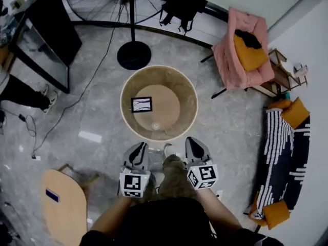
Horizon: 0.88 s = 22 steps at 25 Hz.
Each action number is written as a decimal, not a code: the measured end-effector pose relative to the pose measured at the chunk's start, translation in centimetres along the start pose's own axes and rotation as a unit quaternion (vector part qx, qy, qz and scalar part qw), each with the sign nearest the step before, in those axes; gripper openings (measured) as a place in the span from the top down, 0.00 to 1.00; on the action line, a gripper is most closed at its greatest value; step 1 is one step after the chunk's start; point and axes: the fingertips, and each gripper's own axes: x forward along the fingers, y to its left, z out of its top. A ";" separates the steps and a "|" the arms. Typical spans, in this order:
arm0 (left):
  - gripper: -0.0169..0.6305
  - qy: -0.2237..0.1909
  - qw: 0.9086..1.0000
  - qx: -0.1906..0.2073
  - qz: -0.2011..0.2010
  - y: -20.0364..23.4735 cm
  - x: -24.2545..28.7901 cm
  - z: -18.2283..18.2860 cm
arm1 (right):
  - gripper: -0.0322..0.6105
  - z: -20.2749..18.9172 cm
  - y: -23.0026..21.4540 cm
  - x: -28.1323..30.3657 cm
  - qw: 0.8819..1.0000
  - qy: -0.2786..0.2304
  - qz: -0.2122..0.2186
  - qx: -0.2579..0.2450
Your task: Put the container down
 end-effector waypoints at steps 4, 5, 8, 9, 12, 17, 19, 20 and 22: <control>0.91 -0.026 1.000 -0.006 0.003 -1.6 -3.9 5.9 | 0.92 5.6 0.8 -5.7 0.998 -0.046 -0.029 0.006; 0.91 -0.030 1.000 -0.004 0.007 -1.7 -4.5 7.0 | 0.92 6.7 1.0 -6.4 0.998 -0.055 -0.031 0.003; 0.91 -0.028 0.999 -0.005 0.020 -1.9 -5.8 9.0 | 0.92 9.6 1.4 -7.5 0.997 -0.074 -0.033 -0.017; 0.91 -0.031 0.999 -0.009 0.021 -1.8 -6.0 9.4 | 0.92 10.5 1.5 -7.6 0.996 -0.082 -0.034 -0.026; 0.91 -0.067 0.997 -0.028 0.014 -0.8 -5.6 11.7 | 0.92 13.3 1.3 -6.7 0.993 -0.108 -0.034 -0.046; 0.91 -0.080 0.996 0.009 0.051 0.5 -4.7 13.5 | 0.92 14.9 1.0 -6.0 0.991 -0.119 -0.022 -0.059; 0.91 -0.076 0.995 0.009 0.056 0.3 -4.4 13.8 | 0.92 15.1 0.9 -6.3 0.991 -0.121 -0.018 -0.057; 0.91 -0.076 0.995 0.011 0.057 0.0 -4.3 14.2 | 0.92 15.4 0.7 -6.5 0.991 -0.122 -0.016 -0.055; 0.91 -0.082 0.995 0.017 0.054 -1.2 -4.3 14.9 | 0.92 15.7 0.5 -6.9 0.991 -0.123 -0.013 -0.053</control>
